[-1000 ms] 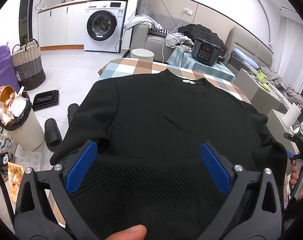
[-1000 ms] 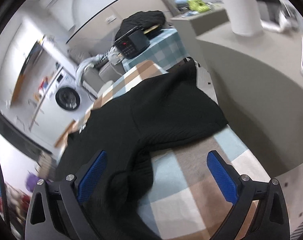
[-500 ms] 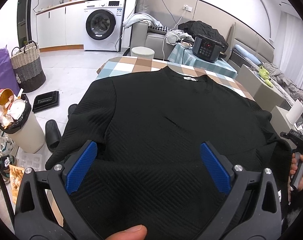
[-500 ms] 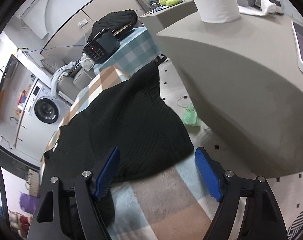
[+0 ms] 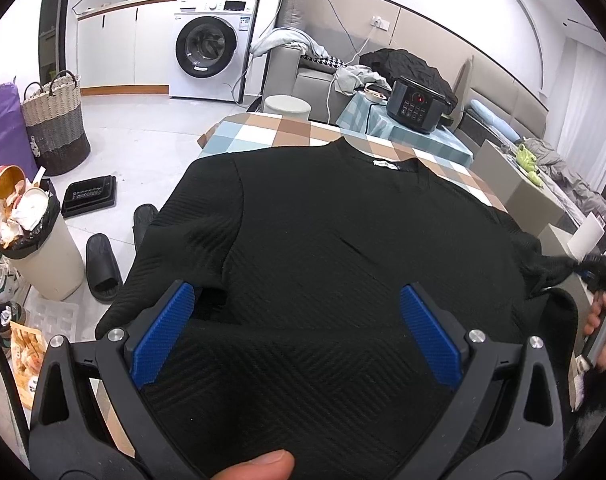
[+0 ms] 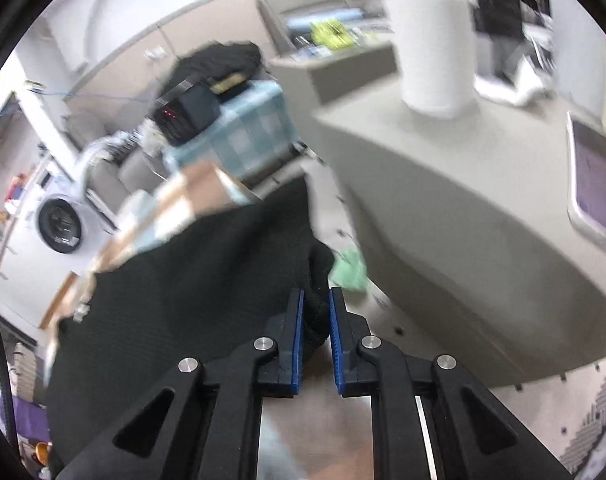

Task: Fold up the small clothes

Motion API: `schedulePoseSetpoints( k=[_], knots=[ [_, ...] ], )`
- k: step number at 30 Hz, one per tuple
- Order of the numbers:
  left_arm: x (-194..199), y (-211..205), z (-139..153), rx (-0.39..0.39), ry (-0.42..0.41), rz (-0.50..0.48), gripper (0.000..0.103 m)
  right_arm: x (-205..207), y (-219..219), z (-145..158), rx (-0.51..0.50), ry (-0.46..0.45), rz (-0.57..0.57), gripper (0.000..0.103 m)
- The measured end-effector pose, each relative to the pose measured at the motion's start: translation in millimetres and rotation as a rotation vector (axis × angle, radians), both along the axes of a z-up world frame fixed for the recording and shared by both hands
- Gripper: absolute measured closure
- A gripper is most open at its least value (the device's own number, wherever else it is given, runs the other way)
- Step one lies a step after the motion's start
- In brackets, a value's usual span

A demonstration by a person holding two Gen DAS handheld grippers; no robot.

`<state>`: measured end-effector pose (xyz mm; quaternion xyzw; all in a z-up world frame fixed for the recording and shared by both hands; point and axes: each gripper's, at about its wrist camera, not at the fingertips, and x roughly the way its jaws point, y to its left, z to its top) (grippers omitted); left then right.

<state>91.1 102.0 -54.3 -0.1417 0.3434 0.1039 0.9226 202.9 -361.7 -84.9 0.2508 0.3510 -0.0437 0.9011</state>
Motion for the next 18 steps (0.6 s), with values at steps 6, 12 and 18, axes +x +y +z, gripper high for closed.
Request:
schedulePoseSetpoints(
  k=[6, 12, 18],
  knots=[
    [-10, 9, 5, -0.017, -0.014, 0.015, 0.001, 7, 89, 60, 0.008, -0.154, 0.31, 0.094],
    [-23, 16, 10, -0.021, -0.019, 0.039, 0.001, 0, 205, 59, -0.046, -0.108, 0.7, 0.094],
    [-35, 31, 3, -0.036, 0.006, 0.091, 0.001, -4, 221, 20, -0.03, 0.022, 0.731, 0.068]
  ],
)
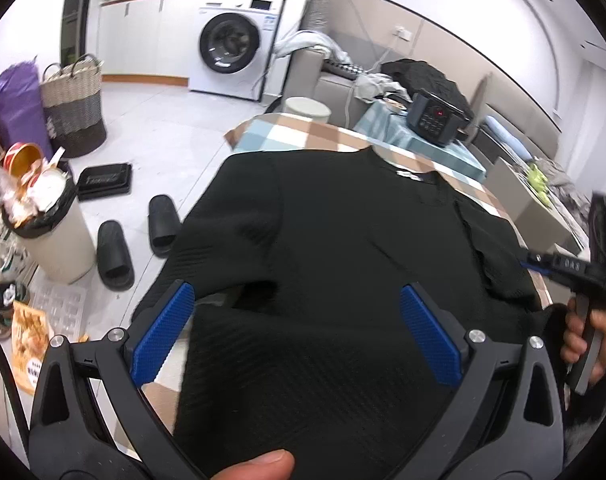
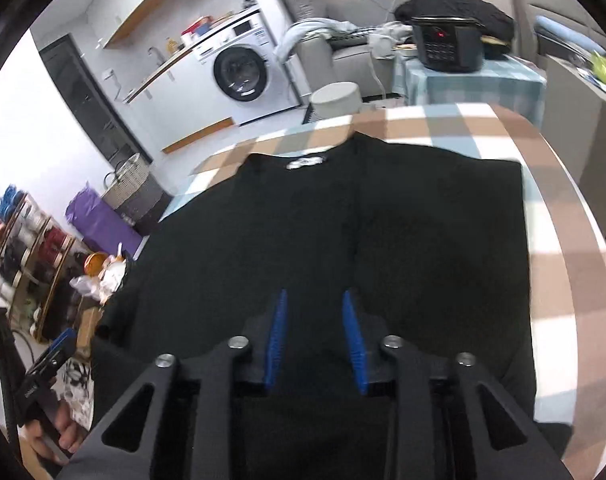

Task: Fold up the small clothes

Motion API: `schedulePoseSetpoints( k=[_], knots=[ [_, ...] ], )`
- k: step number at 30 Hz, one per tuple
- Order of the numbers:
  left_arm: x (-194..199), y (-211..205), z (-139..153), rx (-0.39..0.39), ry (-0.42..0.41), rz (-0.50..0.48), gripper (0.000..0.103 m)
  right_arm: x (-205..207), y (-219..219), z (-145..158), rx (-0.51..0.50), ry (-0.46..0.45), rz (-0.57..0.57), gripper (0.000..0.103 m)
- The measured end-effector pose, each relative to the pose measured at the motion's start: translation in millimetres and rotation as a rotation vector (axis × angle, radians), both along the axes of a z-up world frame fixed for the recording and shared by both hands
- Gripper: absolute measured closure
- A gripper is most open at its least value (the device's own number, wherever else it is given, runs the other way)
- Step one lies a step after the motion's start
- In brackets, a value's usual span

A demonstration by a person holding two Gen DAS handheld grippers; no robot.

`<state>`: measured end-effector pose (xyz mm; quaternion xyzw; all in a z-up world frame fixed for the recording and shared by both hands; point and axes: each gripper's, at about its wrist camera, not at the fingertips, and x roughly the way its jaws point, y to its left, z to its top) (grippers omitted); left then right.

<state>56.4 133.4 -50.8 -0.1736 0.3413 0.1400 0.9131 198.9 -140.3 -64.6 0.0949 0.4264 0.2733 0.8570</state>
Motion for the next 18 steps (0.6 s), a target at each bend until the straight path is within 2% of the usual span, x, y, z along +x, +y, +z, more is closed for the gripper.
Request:
schedulePoseSetpoints(
  k=[2, 6, 10, 12, 14, 18],
  knots=[
    [-5, 11, -3, -0.023, 0.001, 0.04, 0.001, 1, -6, -13, 0.005, 0.038, -0.037, 0.067],
    [-13, 37, -10, -0.088, 0.001, 0.128, 0.001, 13, -1, -46, -0.067, 0.139, -0.046, 0.067],
    [-32, 72, -22, -0.186, 0.002, 0.243, 0.001, -4, -16, -34, -0.033, 0.088, -0.059, 0.066],
    [-45, 93, -33, -0.269, -0.009, 0.305, 0.003, -17, -25, -21, 0.002, 0.05, -0.066, 0.061],
    [-58, 111, -46, -0.363, -0.024, 0.343, 0.021, -29, -32, -10, 0.03, 0.026, -0.068, 0.06],
    [-72, 134, -72, -0.504, -0.041, 0.391, 0.025, -45, -38, 3, 0.065, 0.005, -0.078, 0.057]
  ],
)
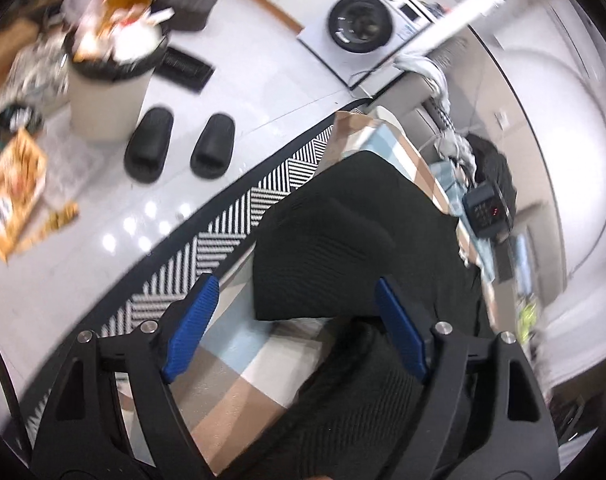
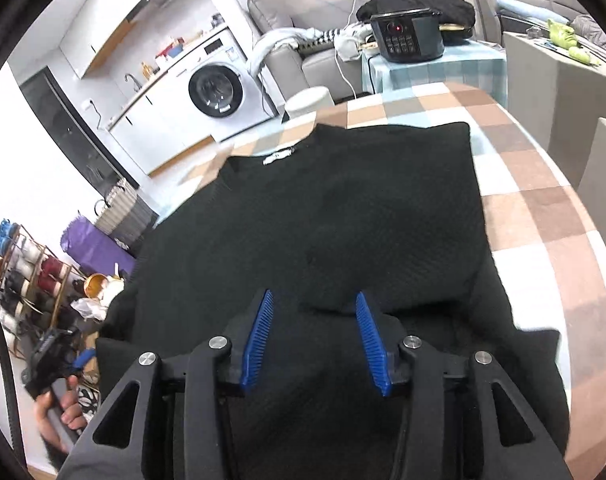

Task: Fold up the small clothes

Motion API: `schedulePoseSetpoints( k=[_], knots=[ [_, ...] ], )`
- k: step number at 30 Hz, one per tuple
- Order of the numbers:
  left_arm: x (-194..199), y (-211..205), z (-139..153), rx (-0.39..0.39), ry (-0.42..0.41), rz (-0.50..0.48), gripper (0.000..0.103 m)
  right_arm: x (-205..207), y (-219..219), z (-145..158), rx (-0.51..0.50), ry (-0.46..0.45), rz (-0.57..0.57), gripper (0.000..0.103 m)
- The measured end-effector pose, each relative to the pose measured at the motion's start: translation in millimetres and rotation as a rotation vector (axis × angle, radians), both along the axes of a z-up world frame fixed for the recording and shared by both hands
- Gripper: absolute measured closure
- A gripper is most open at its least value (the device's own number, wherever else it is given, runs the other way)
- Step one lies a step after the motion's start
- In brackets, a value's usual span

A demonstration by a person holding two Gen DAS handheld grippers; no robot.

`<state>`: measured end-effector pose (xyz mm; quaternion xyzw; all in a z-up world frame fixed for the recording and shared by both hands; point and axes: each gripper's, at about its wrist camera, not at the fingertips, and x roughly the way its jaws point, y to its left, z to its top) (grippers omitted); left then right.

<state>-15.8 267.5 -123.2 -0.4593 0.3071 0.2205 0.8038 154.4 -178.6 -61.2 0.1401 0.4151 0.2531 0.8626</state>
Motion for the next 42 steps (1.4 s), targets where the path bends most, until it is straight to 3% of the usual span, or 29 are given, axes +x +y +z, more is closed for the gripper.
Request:
schedulePoseSetpoints(
  k=[6, 12, 15, 17, 20, 25, 29, 34, 36, 37, 39, 41, 42],
  knots=[
    [-2, 12, -40, -0.204, -0.048, 0.004, 0.028, -15, -10, 0, 0.031, 0.0, -0.024, 0.054],
    [15, 16, -72, -0.248, -0.019, -0.015, 0.042, -19, -17, -11, 0.044, 0.034, -0.054, 0.054],
    [23, 16, -74, -0.221, -0.011, 0.0, 0.064, -21, -23, -15, 0.046, 0.044, -0.073, 0.054],
    [28, 17, -68, -0.2, -0.017, 0.023, 0.088, -22, -26, -16, 0.047, 0.049, -0.085, 0.054],
    [37, 24, -55, -0.151, -0.027, 0.055, 0.098, -24, -31, -18, 0.05, 0.051, -0.097, 0.054],
    [57, 24, -7, -0.014, -0.041, 0.036, 0.1, -30, -42, -20, 0.079, 0.056, -0.119, 0.054],
    [101, 2, 53, 0.121, -0.084, -0.059, 0.1, -38, -52, -21, 0.103, 0.056, -0.145, 0.051],
    [182, -86, 115, 0.243, -0.181, -0.319, 0.1, -48, -65, -21, 0.107, 0.054, -0.171, 0.051],
    [207, -128, 116, 0.232, -0.188, -0.446, 0.1, -51, -70, -20, 0.102, 0.051, -0.18, 0.051],
    [225, -154, 111, 0.201, -0.171, -0.555, 0.098, -52, -71, -20, 0.097, 0.052, -0.182, 0.051],
    [241, -183, 100, 0.166, -0.13, -0.668, 0.086, -53, -74, -20, 0.084, 0.057, -0.185, 0.05],
    [244, -203, 93, 0.14, -0.117, -0.751, 0.054, -55, -78, -21, 0.079, 0.059, -0.193, 0.05],
    [241, -205, 91, 0.153, -0.115, -0.748, 0.048, -57, -80, -21, 0.08, 0.058, -0.196, 0.05]
  ],
)
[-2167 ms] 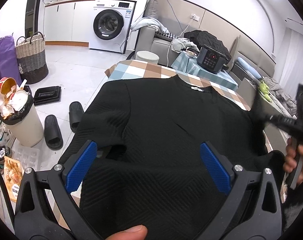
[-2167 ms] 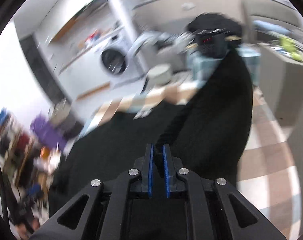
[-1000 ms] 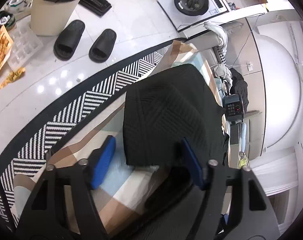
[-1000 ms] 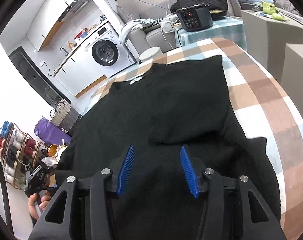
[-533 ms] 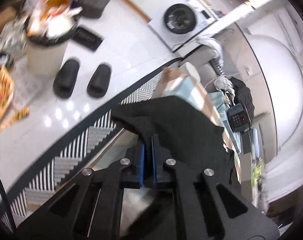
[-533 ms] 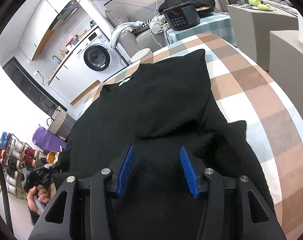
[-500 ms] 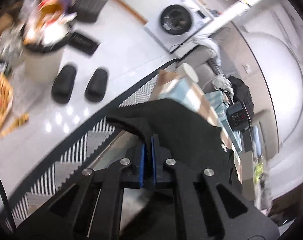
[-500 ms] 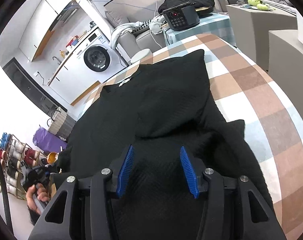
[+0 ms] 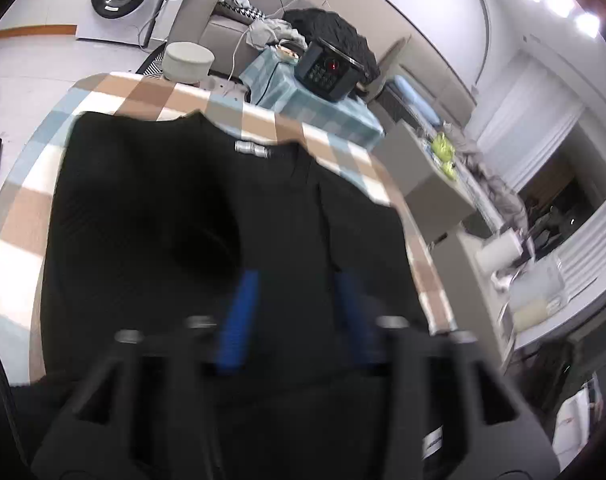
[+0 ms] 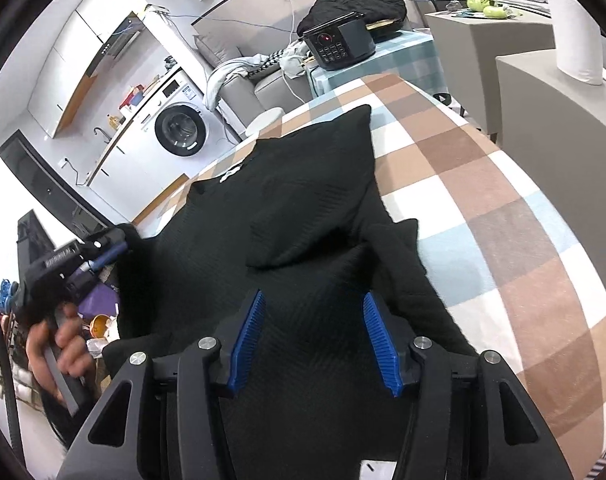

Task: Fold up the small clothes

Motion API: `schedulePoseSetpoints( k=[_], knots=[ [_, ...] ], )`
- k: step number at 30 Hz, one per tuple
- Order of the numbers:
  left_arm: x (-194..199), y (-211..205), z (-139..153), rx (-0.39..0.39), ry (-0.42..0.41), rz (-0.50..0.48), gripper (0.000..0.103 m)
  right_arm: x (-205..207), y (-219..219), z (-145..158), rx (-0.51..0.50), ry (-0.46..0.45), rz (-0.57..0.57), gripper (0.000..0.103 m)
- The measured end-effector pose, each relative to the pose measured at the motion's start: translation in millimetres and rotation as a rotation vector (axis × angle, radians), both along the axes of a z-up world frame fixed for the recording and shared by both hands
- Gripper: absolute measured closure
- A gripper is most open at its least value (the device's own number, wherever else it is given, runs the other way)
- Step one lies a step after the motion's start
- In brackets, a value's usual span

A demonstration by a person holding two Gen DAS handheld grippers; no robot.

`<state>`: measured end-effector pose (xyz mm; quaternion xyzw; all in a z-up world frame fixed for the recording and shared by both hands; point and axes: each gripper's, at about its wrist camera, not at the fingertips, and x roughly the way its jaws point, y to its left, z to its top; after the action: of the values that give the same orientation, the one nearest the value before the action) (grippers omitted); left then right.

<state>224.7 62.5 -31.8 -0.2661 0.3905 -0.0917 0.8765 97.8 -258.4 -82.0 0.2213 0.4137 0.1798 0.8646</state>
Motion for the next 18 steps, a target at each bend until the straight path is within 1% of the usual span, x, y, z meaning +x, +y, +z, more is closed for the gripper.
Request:
schedulePoseSetpoints(
  k=[1, 2, 4, 5, 6, 8, 10, 12, 14, 16, 17, 18],
  knots=[
    [-6, 2, 0, 0.009, -0.012, 0.018, 0.043, -1, -1, 0, -0.001, 0.0, -0.001, 0.05],
    [-11, 6, -2, 0.011, -0.012, 0.028, 0.042, -1, -3, 0, -0.002, 0.002, -0.005, 0.05],
    [-21, 19, -5, -0.003, 0.009, 0.055, 0.042, -1, -5, -2, 0.001, 0.003, -0.008, 0.05],
    [-29, 24, -6, 0.001, 0.017, 0.077, 0.042, 0, -5, -2, 0.003, 0.003, -0.006, 0.05],
    [-41, 32, -14, 0.009, 0.024, 0.1, 0.042, 0, -5, -4, 0.005, 0.003, -0.004, 0.05],
    [-63, 56, -24, 0.031, 0.032, 0.169, 0.042, 1, -5, -6, 0.005, 0.011, 0.002, 0.05],
    [-86, 70, -33, 0.055, 0.037, 0.22, 0.042, 3, -5, -8, 0.003, 0.018, 0.007, 0.05],
    [-111, 84, -38, 0.108, 0.041, 0.276, 0.041, 0, -10, -6, -0.003, 0.013, 0.012, 0.05],
    [-132, 93, -40, 0.17, 0.052, 0.313, 0.037, -4, -18, -3, -0.01, -0.003, 0.016, 0.05],
    [-156, 103, -47, 0.202, 0.067, 0.343, 0.032, -9, -27, -2, -0.03, -0.008, 0.014, 0.048],
    [-166, 107, -50, 0.21, 0.071, 0.355, 0.026, -13, -33, -1, -0.043, -0.011, 0.006, 0.045],
    [-174, 111, -53, 0.218, 0.077, 0.366, 0.023, -18, -40, -1, -0.052, -0.017, -0.004, 0.044]
  ],
)
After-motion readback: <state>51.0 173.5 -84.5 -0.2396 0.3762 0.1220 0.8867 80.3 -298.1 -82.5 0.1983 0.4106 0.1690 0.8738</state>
